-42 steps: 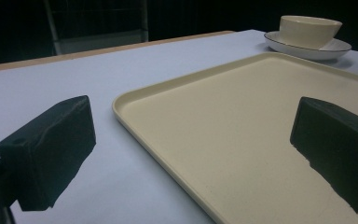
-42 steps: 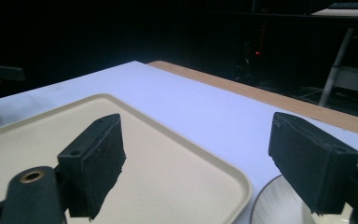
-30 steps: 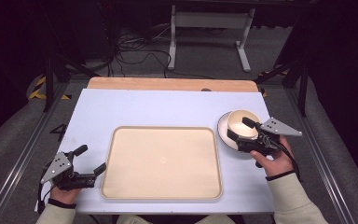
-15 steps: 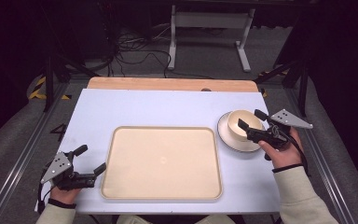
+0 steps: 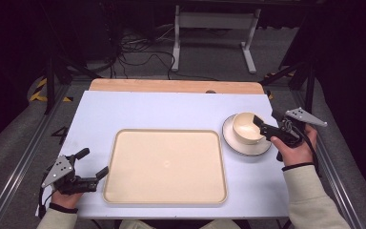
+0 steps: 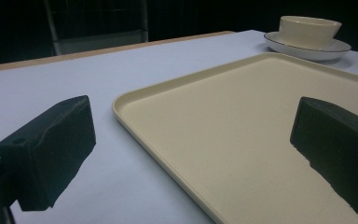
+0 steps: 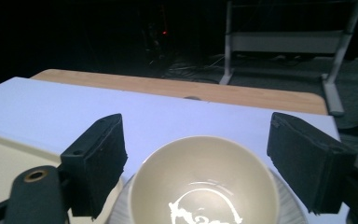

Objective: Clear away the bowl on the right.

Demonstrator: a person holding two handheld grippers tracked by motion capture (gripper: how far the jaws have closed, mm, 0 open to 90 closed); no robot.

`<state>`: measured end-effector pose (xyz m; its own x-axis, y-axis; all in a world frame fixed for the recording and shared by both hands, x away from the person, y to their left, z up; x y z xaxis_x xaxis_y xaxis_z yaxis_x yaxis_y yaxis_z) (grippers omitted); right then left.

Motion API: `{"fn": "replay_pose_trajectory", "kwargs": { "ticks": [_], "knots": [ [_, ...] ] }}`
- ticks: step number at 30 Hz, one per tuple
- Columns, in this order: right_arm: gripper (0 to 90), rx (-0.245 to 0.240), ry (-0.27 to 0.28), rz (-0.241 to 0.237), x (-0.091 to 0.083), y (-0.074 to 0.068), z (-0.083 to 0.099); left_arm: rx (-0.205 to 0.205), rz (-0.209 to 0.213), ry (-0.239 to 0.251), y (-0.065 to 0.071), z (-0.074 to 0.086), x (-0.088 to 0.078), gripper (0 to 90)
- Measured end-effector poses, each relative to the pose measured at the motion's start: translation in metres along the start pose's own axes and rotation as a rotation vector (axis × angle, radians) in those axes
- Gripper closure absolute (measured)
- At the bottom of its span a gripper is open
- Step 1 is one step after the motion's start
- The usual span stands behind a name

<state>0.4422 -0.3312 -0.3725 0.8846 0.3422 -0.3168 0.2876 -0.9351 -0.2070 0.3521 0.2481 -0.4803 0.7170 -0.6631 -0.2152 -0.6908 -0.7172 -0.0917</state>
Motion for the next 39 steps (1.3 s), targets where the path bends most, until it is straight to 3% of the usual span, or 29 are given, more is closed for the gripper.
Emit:
{"fn": "replay_pose_trajectory", "kwargs": {
  "ticks": [5,12,16,19,25,28,31,39],
  "knots": [
    [19.6,0.017,0.005,0.035,0.002,0.007,-0.003,-0.001,-0.001,0.003,0.000,0.000,0.000,0.6],
    [19.6,0.001,0.010,0.077,0.007,0.011,-0.003,0.001,0.000,-0.001,0.000,0.000,0.000,0.6],
    [19.2,-0.002,0.001,0.144,0.011,0.016,0.000,-0.001,-0.001,0.003,0.000,0.000,0.000,0.6],
    [20.7,0.003,-0.008,0.163,0.014,0.019,0.001,0.001,0.000,-0.001,0.000,0.000,0.000,0.6],
    [24.3,0.004,-0.055,0.240,0.020,0.025,0.003,0.001,0.001,-0.001,0.000,0.000,0.000,0.6],
    [24.0,0.013,-0.063,0.225,0.024,0.025,0.004,-0.001,0.000,0.003,0.000,0.000,0.000,0.6],
    [24.1,0.016,-0.083,0.245,0.029,0.026,0.006,0.000,0.001,0.002,0.000,0.000,0.000,0.6],
    [37.3,0.035,-0.175,0.276,0.037,0.036,0.014,0.001,0.003,0.000,0.000,0.000,0.000,0.6]
  ]
}}
Point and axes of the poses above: each handheld gripper's, and its own axes: x roughly forward along the jaws, z roughly out of its underside, y roughly to its right, the point moved 5 cm from there along x, roughly forward along the jaws, and after that the axes turned 8 degrees about x, right-handed, at the moved point
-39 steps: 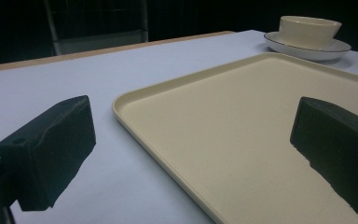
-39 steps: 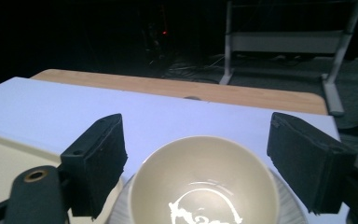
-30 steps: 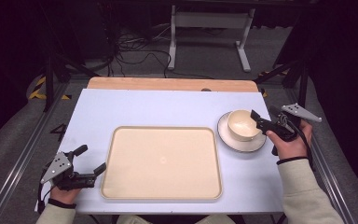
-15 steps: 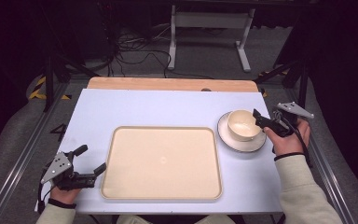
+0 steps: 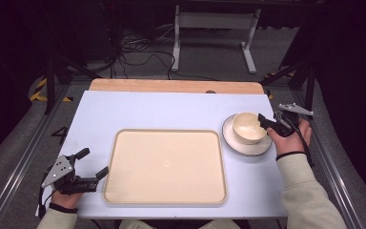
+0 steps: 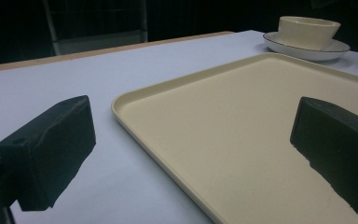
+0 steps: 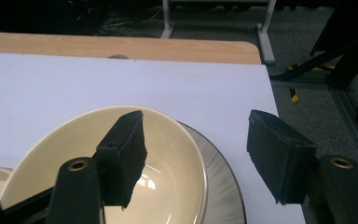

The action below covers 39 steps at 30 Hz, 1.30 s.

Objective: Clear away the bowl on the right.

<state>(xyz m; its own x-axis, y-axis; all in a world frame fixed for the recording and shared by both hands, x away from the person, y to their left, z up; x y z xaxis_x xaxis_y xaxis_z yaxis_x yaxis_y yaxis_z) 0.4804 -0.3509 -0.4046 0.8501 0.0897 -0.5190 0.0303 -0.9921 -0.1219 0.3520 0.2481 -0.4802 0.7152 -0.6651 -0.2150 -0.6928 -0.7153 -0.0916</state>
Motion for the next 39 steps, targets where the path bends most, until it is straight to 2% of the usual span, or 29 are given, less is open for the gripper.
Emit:
{"fn": "replay_pose_trajectory", "kwargs": {
  "ticks": [4,10,14,29,37,39],
  "knots": [
    [39.1,-0.001,-0.043,0.014,0.003,0.001,0.001,0.000,0.000,0.000,0.000,0.000,0.000,0.6],
    [40.4,0.011,-0.171,0.046,0.010,0.001,0.004,0.000,0.000,0.000,0.000,0.000,0.000,0.6],
    [45.5,0.028,-0.249,0.060,0.015,0.001,0.006,-0.001,-0.001,0.002,0.000,0.000,0.000,0.6],
    [60.4,0.079,-0.383,0.062,0.028,0.007,0.017,0.000,-0.002,0.005,0.000,0.000,0.000,0.6],
    [80.4,0.138,-0.451,0.051,0.033,0.008,0.022,0.000,-0.002,0.005,0.000,0.000,0.000,0.6],
    [82.2,0.148,-0.462,0.061,0.032,0.007,0.021,-0.001,-0.003,0.006,0.001,0.000,0.000,0.6]
  ]
}}
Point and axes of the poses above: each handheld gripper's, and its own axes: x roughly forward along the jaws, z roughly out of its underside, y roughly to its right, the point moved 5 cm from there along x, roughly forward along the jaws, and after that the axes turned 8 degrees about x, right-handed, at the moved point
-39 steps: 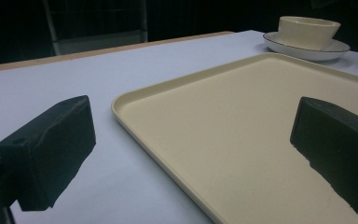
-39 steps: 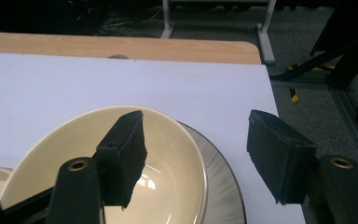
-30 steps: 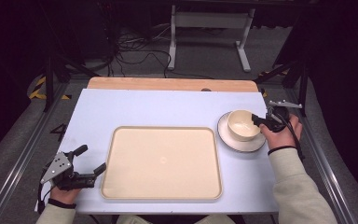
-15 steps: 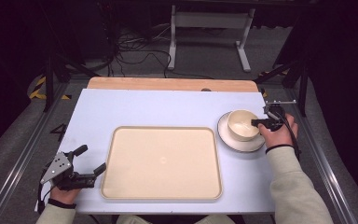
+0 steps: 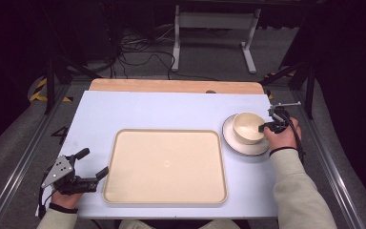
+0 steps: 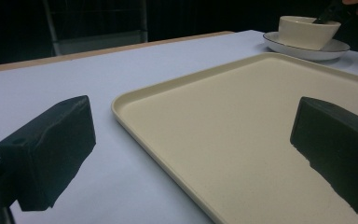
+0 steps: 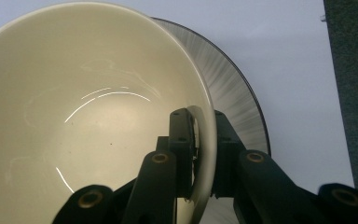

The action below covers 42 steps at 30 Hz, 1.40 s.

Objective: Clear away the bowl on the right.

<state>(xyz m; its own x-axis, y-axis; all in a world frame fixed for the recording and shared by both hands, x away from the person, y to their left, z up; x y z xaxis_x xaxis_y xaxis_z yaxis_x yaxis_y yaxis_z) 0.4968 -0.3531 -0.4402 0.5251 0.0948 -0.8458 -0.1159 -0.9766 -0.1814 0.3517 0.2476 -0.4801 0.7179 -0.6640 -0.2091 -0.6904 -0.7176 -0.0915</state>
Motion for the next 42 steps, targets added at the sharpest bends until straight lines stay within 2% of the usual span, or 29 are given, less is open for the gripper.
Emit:
{"fn": "replay_pose_trajectory", "kwargs": {
  "ticks": [7,10,13,19,22,32,42],
  "knots": [
    [83.3,0.046,-0.021,-0.007,-0.001,0.000,0.000,0.002,0.001,0.000,0.000,0.000,0.000,0.6],
    [83.8,0.074,-0.011,-0.018,-0.003,-0.001,0.000,0.000,0.000,-0.001,0.000,0.000,0.000,0.6],
    [83.8,0.080,-0.006,-0.023,-0.006,-0.002,-0.001,0.001,0.001,-0.001,0.000,0.000,0.000,0.6],
    [82.9,0.099,0.006,-0.045,-0.014,0.000,-0.002,0.000,0.001,-0.001,0.000,0.000,0.000,0.6],
    [82.8,0.114,0.015,-0.077,-0.021,0.000,-0.004,0.000,0.001,-0.001,0.000,0.000,0.000,0.6],
    [82.3,0.085,0.047,-0.078,-0.041,-0.006,-0.008,0.001,0.003,-0.005,0.000,0.000,0.000,0.6],
    [82.1,0.077,0.043,-0.083,-0.057,-0.016,-0.010,0.000,0.003,-0.005,0.000,0.000,0.000,0.6]
  ]
}}
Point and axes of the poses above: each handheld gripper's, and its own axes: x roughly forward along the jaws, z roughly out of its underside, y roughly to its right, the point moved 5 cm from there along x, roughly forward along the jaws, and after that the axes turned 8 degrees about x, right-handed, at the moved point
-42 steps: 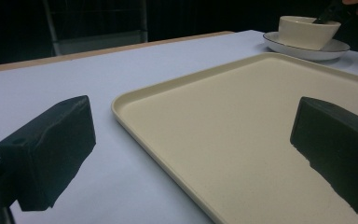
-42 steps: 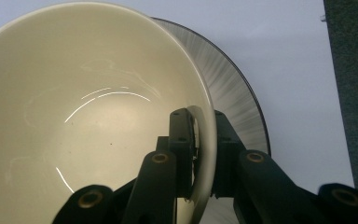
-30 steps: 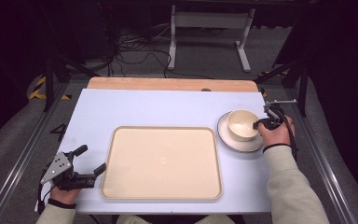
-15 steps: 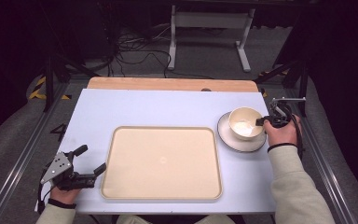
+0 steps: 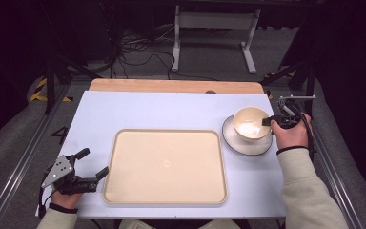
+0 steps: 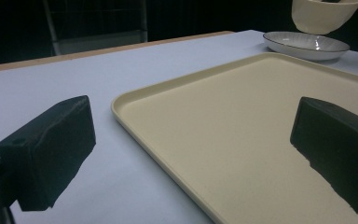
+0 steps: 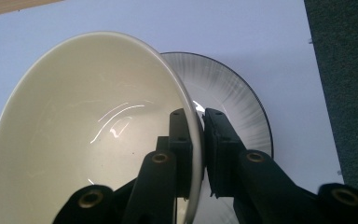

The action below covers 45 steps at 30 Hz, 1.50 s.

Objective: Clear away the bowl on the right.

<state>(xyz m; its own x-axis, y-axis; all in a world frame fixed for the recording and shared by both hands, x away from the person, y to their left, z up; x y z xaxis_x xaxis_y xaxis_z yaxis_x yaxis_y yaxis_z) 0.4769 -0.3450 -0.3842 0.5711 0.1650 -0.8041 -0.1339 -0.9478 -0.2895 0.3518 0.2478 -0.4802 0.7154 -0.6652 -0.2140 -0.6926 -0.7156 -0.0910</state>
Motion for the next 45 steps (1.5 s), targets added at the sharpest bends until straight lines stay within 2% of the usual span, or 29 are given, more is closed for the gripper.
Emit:
{"fn": "replay_pose_trajectory", "kwargs": {
  "ticks": [14,24,26,36,40,45],
  "knots": [
    [82.1,-0.039,0.001,-0.024,-0.014,-0.013,0.002,0.000,0.000,0.000,0.000,0.000,0.000,0.6],
    [82.0,-0.080,-0.013,-0.063,-0.019,-0.031,0.008,0.002,0.001,0.001,0.000,0.000,0.000,0.6],
    [82.0,-0.107,-0.016,-0.079,-0.019,-0.040,0.011,0.001,0.000,0.004,0.000,0.000,0.000,0.6],
    [81.8,-0.184,-0.044,-0.135,-0.020,-0.073,0.023,0.003,0.001,0.005,0.000,0.000,0.000,0.6],
    [81.8,-0.197,-0.051,-0.152,-0.021,-0.082,0.026,0.003,0.001,0.005,0.000,0.000,0.000,0.6],
    [81.6,-0.244,-0.061,-0.184,-0.021,-0.097,0.031,0.003,0.002,0.006,0.000,0.000,0.000,0.6]
  ]
}}
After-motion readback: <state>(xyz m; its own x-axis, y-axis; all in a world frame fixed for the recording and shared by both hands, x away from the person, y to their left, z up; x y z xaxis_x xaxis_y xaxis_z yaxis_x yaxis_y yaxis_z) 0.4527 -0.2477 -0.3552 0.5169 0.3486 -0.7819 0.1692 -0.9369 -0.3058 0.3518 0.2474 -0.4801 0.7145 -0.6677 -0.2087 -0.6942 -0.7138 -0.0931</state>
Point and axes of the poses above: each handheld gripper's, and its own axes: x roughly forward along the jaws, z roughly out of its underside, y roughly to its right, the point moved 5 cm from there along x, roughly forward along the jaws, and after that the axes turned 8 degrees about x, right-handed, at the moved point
